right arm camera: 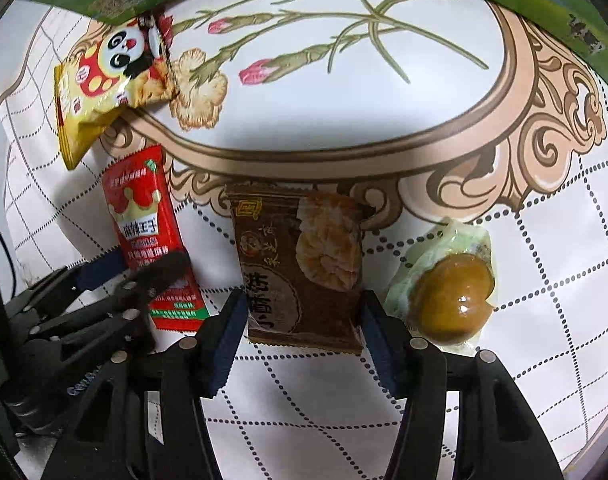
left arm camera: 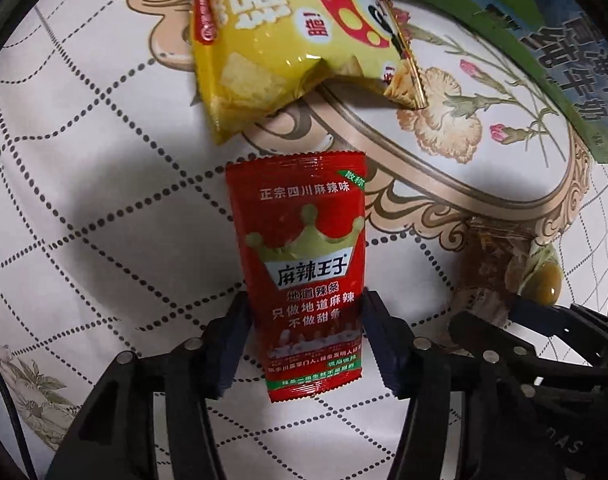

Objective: Organize snacks
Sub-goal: 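Grasp the red spicy strip pack with the left gripper while the right grasps the brown cookie pack, then lower both packs into the box, open both grippers and withdraw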

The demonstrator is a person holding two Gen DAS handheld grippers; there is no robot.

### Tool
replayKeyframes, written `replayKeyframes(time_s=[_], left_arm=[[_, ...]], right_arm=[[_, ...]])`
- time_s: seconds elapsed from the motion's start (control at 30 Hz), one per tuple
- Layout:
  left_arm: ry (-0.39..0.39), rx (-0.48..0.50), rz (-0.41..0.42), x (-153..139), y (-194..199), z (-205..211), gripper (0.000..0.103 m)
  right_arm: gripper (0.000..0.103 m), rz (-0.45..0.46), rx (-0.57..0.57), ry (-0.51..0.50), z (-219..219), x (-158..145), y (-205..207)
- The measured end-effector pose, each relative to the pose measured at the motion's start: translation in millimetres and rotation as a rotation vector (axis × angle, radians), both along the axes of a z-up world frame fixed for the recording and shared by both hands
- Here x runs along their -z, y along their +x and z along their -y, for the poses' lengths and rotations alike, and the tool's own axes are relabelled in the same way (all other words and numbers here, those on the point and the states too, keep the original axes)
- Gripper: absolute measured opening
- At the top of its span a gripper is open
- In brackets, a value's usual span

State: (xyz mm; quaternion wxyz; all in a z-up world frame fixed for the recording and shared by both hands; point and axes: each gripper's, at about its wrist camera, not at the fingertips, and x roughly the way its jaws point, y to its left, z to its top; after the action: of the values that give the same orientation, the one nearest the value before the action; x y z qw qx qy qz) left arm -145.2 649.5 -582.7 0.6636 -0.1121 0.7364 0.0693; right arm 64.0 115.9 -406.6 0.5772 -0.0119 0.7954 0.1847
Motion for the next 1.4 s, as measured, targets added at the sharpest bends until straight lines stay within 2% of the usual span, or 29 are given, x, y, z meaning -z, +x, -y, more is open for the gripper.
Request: replayKeyframes(time_s=[0.17, 0.23, 0.37, 0.4, 0.5, 0.67, 0.73, 0.83, 0.93, 1.1, 1.23, 1.4], left_arm=[[0.007, -0.001, -0.013, 18, 12, -3, 0.055], [0.012, -0.001, -0.008, 19, 11, -4, 0.051], [0.027, -0.001, 0.007, -1, -3, -9, 0.048], [0.023, -0.008, 0.008, -5, -9, -10, 0.048], [-0.011, -0.032, 0.012, 4, -10, -11, 0.051], [-0.013, -0.058, 0.003, 15, -7, -11, 0.05], [-0.004, -0.059, 0.005, 14, -7, -9, 0.048], [0.003, -0.055, 0.011, 1, -5, -8, 0.044], [-0.007, -0.055, 0.016, -10, -9, -9, 0.044], [-0.007, -0.039, 0.058, -36, -8, -7, 0.044], [-0.031, -0.029, 0.103, -60, -5, -6, 0.044], [-0.06, 0.025, 0.204, -114, 11, 4, 0.044]], right_arm=[[0.061, 0.02, 0.027, -0.014, 1, 0, 13], [0.062, 0.027, 0.039, -0.012, 2, -4, 17], [0.062, 0.039, 0.056, 0.0, 12, -14, 29], [0.064, 0.043, 0.063, 0.004, 9, -18, 21], [0.083, 0.028, 0.077, 0.024, 13, -17, 24], [0.082, 0.032, 0.035, -0.007, 3, -6, 26], [0.073, 0.049, 0.017, -0.022, 3, -6, 25], [0.058, 0.056, -0.002, -0.02, 9, -4, 19], [0.057, 0.046, 0.016, 0.008, 22, -4, 20], [0.057, 0.063, 0.024, 0.05, 22, -25, 14], [0.057, 0.087, 0.03, 0.097, 41, -53, 19], [0.057, 0.139, 0.048, 0.188, 54, -103, 30]])
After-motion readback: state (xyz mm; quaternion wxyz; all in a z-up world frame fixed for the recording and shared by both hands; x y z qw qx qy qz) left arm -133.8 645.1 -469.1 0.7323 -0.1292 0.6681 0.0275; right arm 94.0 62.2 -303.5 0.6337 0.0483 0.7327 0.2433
